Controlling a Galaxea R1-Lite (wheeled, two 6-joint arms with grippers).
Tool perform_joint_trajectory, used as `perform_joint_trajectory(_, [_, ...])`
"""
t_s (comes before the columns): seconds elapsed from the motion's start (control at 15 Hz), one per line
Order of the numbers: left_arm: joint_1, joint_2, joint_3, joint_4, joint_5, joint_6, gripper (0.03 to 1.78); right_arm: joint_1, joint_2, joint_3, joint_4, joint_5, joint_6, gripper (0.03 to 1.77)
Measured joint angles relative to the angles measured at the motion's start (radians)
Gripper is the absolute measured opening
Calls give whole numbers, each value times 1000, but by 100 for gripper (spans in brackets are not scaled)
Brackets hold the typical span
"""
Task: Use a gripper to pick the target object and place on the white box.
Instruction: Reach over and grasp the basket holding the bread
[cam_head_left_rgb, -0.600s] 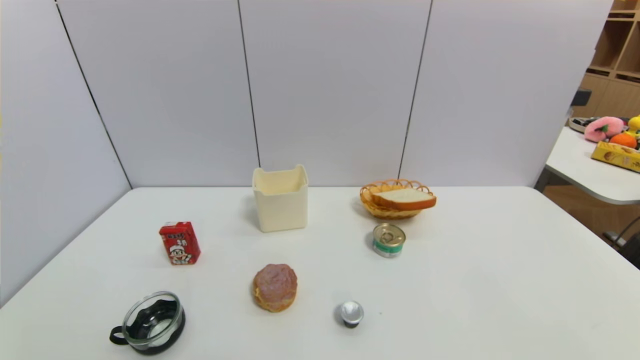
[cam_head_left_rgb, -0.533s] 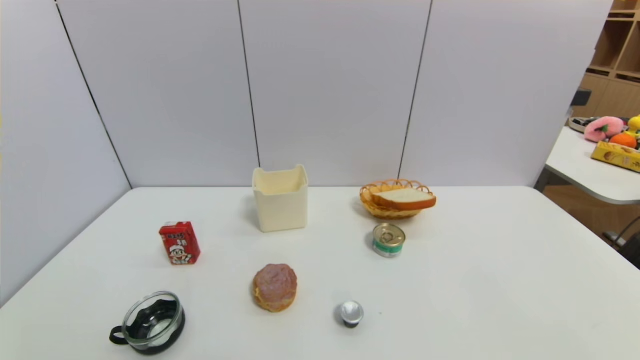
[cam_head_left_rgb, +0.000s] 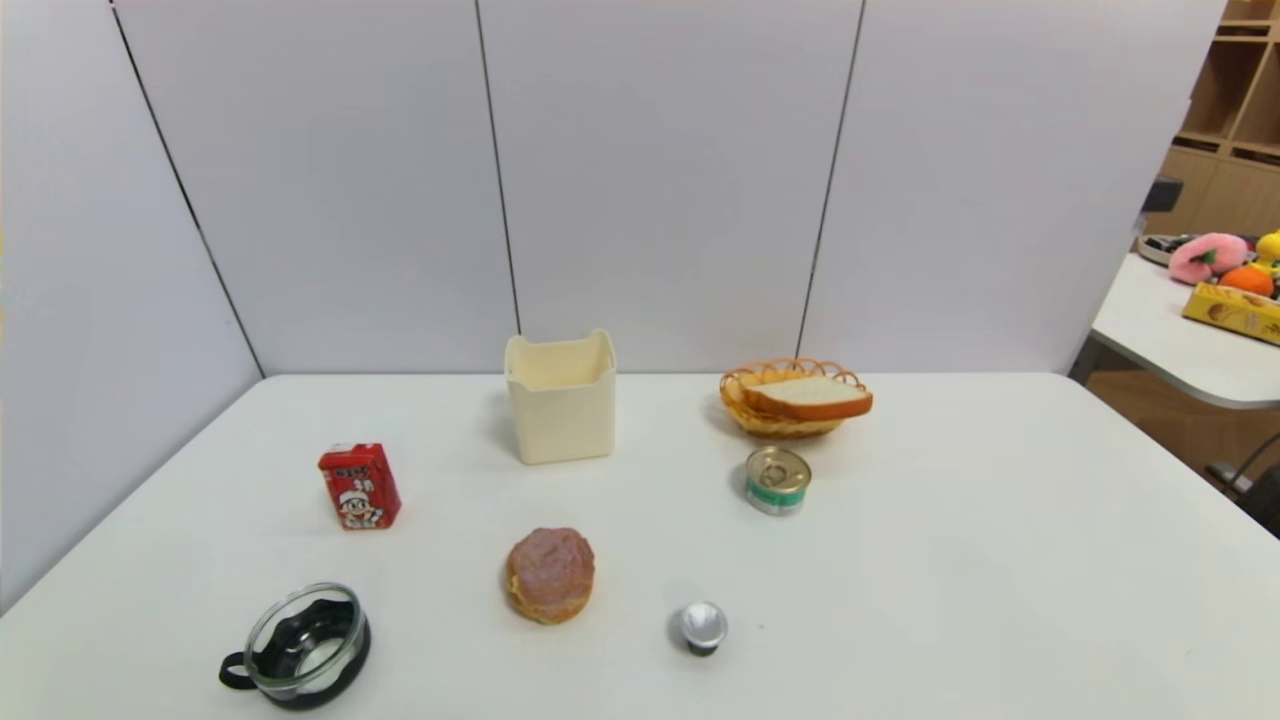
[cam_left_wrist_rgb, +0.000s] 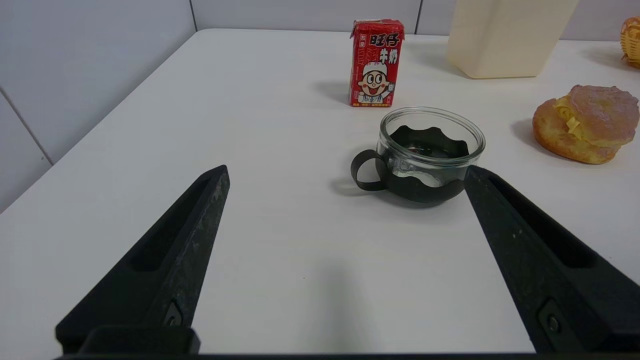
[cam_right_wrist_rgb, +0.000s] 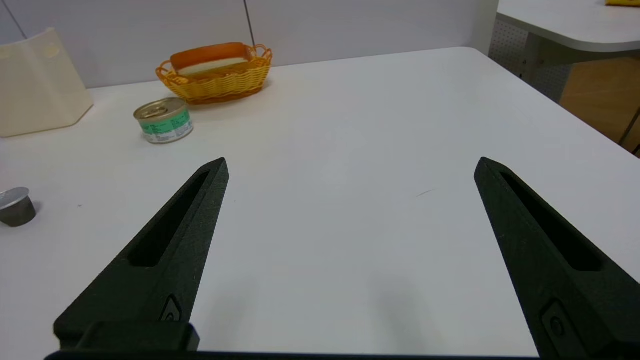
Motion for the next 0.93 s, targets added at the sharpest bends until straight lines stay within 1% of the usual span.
perform_joint_trajectory(0.67, [0,0,0,0,0,-1,169,0,0,0,0,0,0,170])
perform_joint_trajectory(0.93, [0,20,-17,11,-5,21,169,0,0,0,0,0,0,170])
